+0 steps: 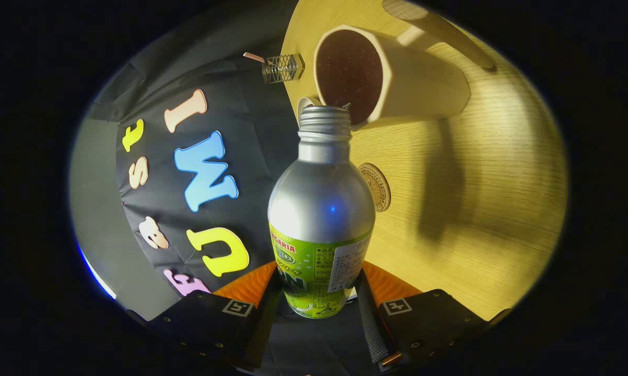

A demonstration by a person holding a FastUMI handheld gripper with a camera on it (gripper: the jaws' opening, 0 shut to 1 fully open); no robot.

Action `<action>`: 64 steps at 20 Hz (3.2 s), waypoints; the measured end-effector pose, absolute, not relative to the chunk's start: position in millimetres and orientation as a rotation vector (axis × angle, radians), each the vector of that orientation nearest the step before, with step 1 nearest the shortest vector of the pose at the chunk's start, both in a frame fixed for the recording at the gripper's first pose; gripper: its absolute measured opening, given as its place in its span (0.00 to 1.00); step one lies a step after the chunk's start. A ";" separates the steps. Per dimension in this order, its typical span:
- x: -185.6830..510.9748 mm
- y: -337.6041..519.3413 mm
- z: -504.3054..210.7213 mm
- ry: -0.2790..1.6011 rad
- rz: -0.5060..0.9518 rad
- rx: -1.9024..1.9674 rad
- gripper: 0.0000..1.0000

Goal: Take the bottle from table, then pour the juice into the cup, finally place the bottle on the coaster

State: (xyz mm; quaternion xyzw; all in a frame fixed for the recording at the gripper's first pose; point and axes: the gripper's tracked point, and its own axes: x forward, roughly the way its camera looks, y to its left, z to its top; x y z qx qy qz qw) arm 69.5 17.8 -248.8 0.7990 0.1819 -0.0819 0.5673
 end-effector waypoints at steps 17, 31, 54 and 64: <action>68.3 14.5 -222.8 0.418 -0.161 2.012 0.74; 75.1 6.6 -204.1 0.438 -0.154 2.126 0.74; 75.3 -1.6 -181.8 0.451 -0.134 2.251 0.74; 77.0 -14.4 -180.2 0.425 -0.146 2.285 0.74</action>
